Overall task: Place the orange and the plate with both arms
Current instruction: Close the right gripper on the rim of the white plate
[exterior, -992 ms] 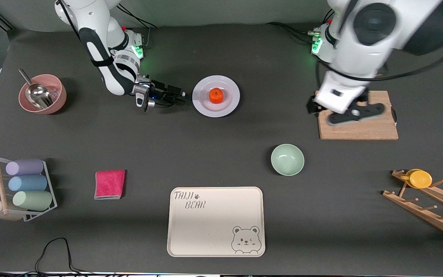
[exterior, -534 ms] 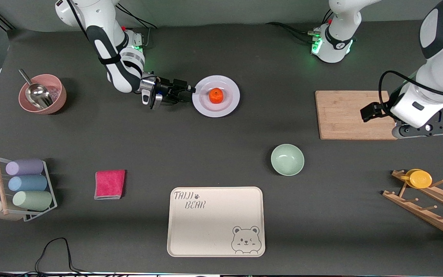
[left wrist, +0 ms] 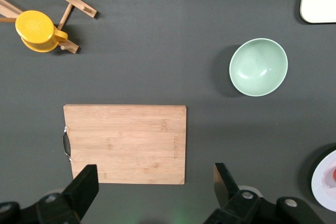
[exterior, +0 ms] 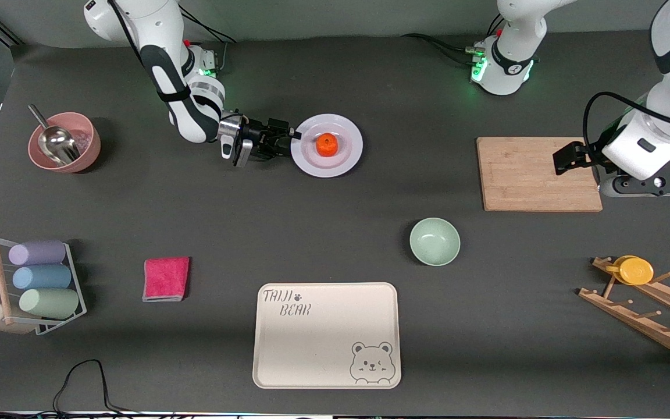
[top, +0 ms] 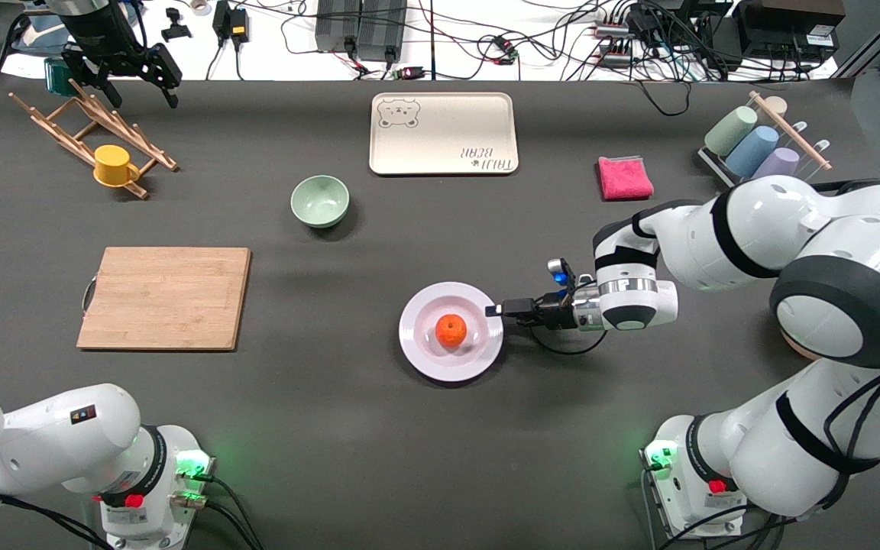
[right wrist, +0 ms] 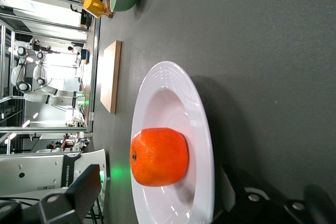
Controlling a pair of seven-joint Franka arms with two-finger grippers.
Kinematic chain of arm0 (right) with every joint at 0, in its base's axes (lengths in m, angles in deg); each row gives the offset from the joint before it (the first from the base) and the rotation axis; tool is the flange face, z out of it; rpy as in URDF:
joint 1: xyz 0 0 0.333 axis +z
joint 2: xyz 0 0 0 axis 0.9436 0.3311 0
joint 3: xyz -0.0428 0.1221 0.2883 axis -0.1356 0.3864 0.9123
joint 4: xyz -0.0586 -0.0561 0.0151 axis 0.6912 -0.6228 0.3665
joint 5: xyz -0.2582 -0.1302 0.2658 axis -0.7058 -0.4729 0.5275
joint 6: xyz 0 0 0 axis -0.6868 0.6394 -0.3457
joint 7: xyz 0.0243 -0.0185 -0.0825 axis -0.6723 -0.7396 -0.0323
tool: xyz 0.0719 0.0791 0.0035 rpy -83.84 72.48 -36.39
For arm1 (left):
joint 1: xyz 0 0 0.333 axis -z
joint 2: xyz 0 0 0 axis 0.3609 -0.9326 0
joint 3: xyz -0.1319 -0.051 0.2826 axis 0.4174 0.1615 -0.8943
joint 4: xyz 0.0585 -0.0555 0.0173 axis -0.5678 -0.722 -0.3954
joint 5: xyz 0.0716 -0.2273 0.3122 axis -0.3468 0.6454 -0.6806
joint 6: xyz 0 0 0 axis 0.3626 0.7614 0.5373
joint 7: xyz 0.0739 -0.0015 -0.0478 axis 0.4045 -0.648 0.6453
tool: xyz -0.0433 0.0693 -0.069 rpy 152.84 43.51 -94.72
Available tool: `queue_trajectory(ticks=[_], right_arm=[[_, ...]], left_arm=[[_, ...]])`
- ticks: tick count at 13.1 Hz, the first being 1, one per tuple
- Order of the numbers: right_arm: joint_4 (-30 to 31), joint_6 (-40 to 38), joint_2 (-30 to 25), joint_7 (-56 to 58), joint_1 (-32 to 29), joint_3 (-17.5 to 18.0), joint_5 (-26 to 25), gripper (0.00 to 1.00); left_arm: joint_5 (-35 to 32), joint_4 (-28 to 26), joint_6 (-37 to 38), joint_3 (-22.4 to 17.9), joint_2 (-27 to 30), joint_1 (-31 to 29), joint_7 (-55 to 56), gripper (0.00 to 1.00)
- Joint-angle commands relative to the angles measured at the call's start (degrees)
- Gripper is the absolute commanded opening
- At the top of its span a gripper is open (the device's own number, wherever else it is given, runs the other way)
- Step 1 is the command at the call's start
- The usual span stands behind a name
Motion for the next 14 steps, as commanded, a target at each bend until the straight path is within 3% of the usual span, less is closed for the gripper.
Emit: queue_trajectory(ticks=[1, 4, 7, 11, 14], right_arm=[[-1.7, -1.5, 3.4, 4.5, 1.2, -0.1, 3.7, 0.99], [-2.4, -1.9, 5.0, 6.8, 2.1, -0.1, 4.6, 0.91], [-3.2, -3.0, 6.2, 8.3, 2.3, -0.1, 5.6, 0.70], [-3.9, -3.1, 7.4, 10.8, 2.3, -0.1, 5.7, 0.52], [-4.0, -3.1, 8.0, 11.7, 2.2, -0.1, 5.8, 0.29]], left_arm=[[0.9, -0.8, -0.3, -1.8, 1.4, -0.1, -4.9, 0.98], [0.4, -1.0, -2.3, -2.3, 1.3, -0.1, -9.3, 1.00], [0.3, -1.7, -4.4, -3.0, 1.4, -0.2, -9.1, 1.00], [-2.2, -1.1, -5.9, -2.9, 0.8, -0.1, -8.2, 1.00], [-3.0, -1.1, -7.2, -4.1, 0.5, -0.1, -9.2, 1.00]])
